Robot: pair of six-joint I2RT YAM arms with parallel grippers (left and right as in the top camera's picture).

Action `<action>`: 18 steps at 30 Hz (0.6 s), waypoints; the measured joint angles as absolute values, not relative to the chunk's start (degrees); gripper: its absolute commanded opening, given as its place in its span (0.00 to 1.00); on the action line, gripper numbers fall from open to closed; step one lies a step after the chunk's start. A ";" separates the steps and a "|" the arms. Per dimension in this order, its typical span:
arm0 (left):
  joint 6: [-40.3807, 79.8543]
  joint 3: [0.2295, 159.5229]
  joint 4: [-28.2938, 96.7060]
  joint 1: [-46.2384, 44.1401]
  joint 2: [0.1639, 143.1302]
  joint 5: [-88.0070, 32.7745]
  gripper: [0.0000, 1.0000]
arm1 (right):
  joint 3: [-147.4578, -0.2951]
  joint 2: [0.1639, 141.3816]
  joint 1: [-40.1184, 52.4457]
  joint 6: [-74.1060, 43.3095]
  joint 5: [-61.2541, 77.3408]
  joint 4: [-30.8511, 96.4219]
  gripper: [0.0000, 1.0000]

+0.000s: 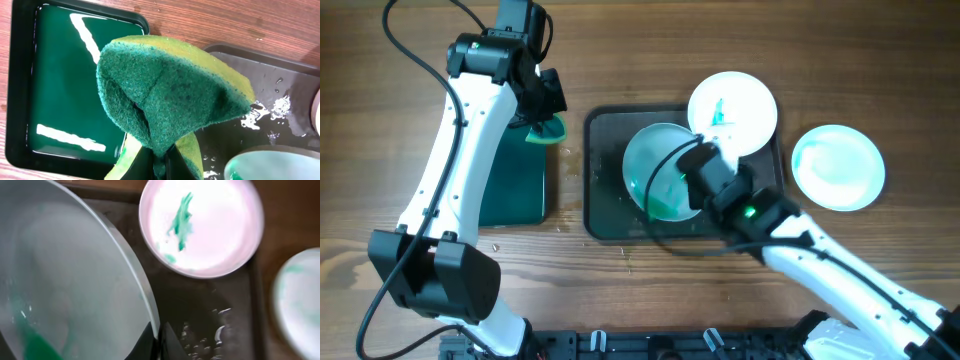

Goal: Clean dirty plates on tray and stack at the side
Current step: 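Lift sponge away and raise the second plate with right gripper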

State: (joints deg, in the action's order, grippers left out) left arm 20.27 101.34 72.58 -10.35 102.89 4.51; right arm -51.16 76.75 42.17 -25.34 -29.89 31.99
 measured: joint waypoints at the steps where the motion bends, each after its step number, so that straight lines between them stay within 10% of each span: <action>1: 20.27 101.34 72.71 -10.37 102.91 4.51 0.04 | -51.16 76.75 43.66 -24.62 -32.82 31.97 0.04; 18: 20.27 101.34 72.95 -10.35 102.91 4.54 0.04 | -52.34 76.75 58.37 2.61 -72.77 14.13 0.04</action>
State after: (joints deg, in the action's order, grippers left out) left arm 20.27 101.34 72.95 -10.35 102.91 4.54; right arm -52.34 76.75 58.37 2.61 -72.77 14.13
